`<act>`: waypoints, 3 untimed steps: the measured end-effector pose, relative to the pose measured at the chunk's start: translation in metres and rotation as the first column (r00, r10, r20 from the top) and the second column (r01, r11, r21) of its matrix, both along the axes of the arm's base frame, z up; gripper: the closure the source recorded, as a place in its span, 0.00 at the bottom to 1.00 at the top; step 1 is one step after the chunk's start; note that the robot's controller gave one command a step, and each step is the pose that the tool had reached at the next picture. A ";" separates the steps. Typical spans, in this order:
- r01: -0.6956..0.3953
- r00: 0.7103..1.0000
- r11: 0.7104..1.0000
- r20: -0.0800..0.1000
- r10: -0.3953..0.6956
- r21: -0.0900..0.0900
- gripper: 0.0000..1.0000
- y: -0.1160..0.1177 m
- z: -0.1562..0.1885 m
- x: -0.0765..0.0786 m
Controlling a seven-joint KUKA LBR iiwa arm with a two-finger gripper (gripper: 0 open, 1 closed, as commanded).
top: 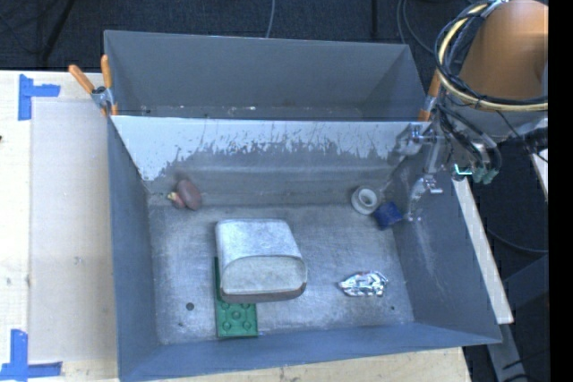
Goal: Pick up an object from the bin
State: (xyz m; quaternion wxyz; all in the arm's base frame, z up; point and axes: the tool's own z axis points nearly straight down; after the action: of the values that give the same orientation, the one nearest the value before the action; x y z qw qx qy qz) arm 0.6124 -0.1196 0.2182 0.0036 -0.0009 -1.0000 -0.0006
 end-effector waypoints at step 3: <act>-0.237 0.971 0.971 0.010 0.237 -0.002 0.00 0.041 -0.148 -0.120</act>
Offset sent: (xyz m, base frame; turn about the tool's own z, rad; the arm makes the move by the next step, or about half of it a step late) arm -0.0511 -0.0339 -0.1379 -0.0079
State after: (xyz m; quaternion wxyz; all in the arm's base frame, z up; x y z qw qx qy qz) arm 0.4928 -0.0789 0.0706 -0.0016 0.1185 -0.9930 0.0001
